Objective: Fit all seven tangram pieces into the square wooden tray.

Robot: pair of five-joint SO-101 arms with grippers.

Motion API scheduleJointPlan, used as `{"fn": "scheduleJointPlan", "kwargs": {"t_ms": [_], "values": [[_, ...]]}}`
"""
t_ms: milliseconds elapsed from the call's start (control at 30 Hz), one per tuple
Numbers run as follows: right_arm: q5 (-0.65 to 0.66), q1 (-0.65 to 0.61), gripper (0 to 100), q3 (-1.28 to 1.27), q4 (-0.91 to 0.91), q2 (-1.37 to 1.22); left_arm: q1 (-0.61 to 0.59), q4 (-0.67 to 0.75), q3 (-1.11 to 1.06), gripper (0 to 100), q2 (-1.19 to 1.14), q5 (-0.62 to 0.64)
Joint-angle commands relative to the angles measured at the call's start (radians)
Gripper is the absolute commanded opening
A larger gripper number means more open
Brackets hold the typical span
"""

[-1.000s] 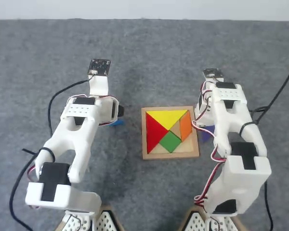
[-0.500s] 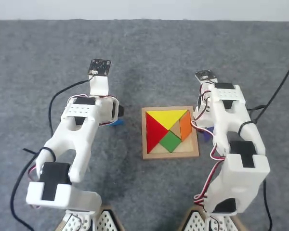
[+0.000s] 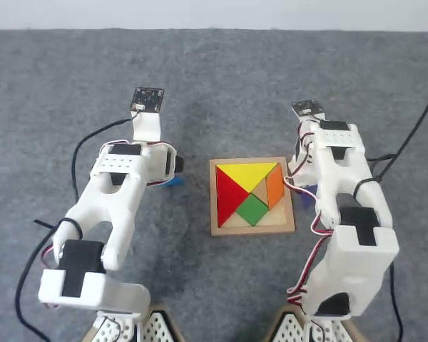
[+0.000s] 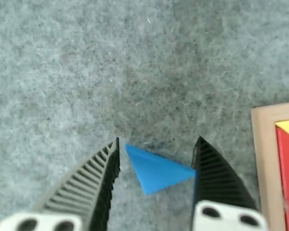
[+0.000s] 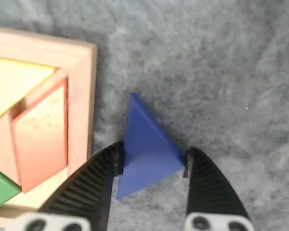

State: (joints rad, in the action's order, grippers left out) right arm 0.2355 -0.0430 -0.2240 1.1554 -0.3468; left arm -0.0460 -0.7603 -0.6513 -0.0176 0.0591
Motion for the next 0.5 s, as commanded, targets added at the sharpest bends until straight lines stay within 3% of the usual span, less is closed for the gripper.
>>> {"fn": "scheduleJointPlan", "kwargs": {"t_ms": [0, 333, 467], "values": [[-0.06, -0.013, 10.1, 0.014, -0.005, 0.056, 0.002, -0.012, 0.039, 23, 0.006, -0.006], [-0.247, -0.025, 10.0, 0.012, 0.196, 0.303, 0.003, -0.011, 0.038, 23, 0.005, -0.006], [-0.318, -0.088, 10.0, -0.009, 0.272, 0.337, 0.005, -0.009, 0.039, 23, 0.005, -0.006]]}}
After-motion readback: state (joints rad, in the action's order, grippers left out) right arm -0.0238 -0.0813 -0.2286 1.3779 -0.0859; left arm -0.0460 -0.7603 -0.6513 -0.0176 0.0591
